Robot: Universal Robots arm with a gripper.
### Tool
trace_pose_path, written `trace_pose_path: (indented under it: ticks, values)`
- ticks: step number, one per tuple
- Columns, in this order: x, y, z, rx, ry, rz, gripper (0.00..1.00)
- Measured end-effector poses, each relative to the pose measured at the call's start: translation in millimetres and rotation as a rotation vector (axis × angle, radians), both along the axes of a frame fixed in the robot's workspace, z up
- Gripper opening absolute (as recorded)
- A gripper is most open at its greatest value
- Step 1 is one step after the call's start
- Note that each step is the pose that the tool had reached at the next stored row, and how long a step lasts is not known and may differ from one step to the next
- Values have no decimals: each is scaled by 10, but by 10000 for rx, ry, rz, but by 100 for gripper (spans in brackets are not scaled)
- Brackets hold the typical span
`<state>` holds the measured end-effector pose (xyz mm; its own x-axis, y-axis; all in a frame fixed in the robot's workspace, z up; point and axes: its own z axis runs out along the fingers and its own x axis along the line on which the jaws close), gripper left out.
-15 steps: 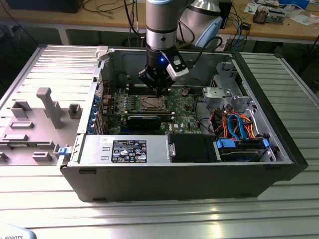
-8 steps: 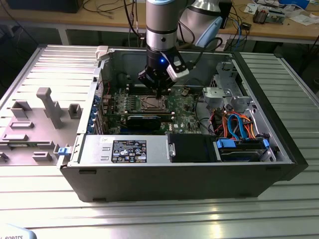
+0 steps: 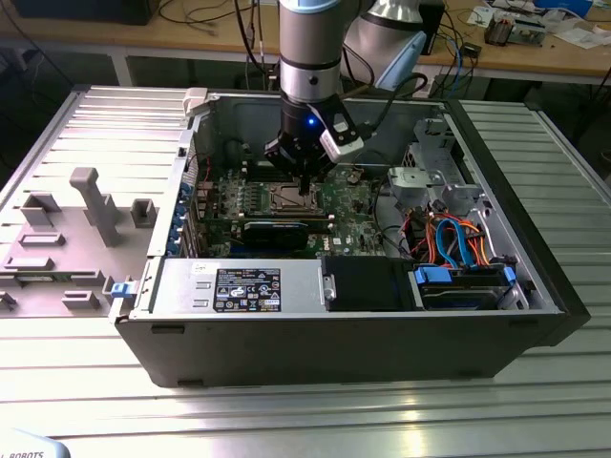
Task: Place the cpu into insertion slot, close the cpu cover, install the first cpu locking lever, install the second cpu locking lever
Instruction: 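Install the second cpu locking lever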
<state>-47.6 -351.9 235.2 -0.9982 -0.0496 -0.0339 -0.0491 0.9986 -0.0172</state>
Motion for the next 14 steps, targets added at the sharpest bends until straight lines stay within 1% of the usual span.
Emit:
trace_pose_path:
  ticks: [4, 14]
  values:
    - [0, -8, 1, -2, 1, 0, 11]
    - [0, -13, 1, -2, 1, 1, 11]
